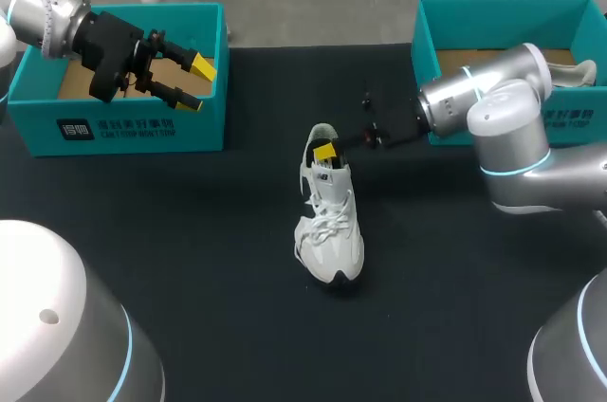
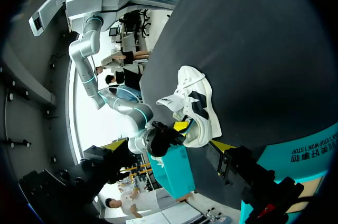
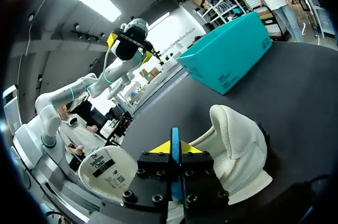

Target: Take the shoe out of the shoebox, open the shoe tongue, remove and reinsert the insole, then place the shoe into the shoebox

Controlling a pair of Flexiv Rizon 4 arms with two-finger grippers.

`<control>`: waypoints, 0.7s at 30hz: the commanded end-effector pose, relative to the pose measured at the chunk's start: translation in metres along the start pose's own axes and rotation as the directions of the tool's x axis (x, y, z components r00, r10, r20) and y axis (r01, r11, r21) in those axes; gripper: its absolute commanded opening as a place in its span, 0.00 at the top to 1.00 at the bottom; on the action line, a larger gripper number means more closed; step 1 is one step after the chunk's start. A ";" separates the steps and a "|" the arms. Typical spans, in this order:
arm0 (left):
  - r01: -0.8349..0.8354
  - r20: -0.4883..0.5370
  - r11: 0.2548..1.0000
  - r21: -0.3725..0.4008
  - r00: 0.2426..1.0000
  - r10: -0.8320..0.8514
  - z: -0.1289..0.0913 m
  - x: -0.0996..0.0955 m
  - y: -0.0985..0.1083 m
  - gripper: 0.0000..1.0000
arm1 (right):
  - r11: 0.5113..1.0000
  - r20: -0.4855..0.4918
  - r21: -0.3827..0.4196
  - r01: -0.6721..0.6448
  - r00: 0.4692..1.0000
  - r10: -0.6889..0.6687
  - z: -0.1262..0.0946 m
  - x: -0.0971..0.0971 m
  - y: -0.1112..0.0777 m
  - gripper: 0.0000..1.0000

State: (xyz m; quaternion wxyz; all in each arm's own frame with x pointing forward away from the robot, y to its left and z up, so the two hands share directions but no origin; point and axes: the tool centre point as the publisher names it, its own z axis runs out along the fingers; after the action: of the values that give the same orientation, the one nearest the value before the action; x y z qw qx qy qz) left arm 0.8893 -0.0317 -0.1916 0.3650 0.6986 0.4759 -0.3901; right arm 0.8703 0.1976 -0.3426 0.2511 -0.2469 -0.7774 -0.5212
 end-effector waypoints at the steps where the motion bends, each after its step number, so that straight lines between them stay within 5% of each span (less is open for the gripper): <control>1: -0.001 -0.002 1.000 0.003 1.000 0.001 0.000 0.000 0.001 0.00 | 1.000 0.009 -0.004 0.003 1.000 -0.002 0.001 0.001 0.001 1.00; 9: -0.001 -0.002 1.000 0.003 1.000 0.001 0.000 0.000 0.001 0.00 | 1.000 0.013 -0.004 0.016 1.000 -0.016 -0.002 -0.002 0.006 0.99; 14: -0.001 -0.002 1.000 0.003 1.000 0.001 0.000 0.000 0.001 0.00 | 1.000 0.010 0.000 0.024 1.000 -0.024 -0.002 -0.003 0.010 0.72; 21: -0.001 -0.002 1.000 0.003 1.000 0.001 0.000 0.000 0.001 0.00 | 0.999 0.020 -0.008 0.037 0.999 -0.037 -0.005 -0.003 0.016 0.63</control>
State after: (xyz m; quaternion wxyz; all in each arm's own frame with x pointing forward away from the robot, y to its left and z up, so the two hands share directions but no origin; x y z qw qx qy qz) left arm 0.8893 -0.0317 -0.1916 0.3650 0.6986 0.4760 -0.3901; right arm 0.8832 0.1973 -0.3328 0.2335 -0.2378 -0.7811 -0.5280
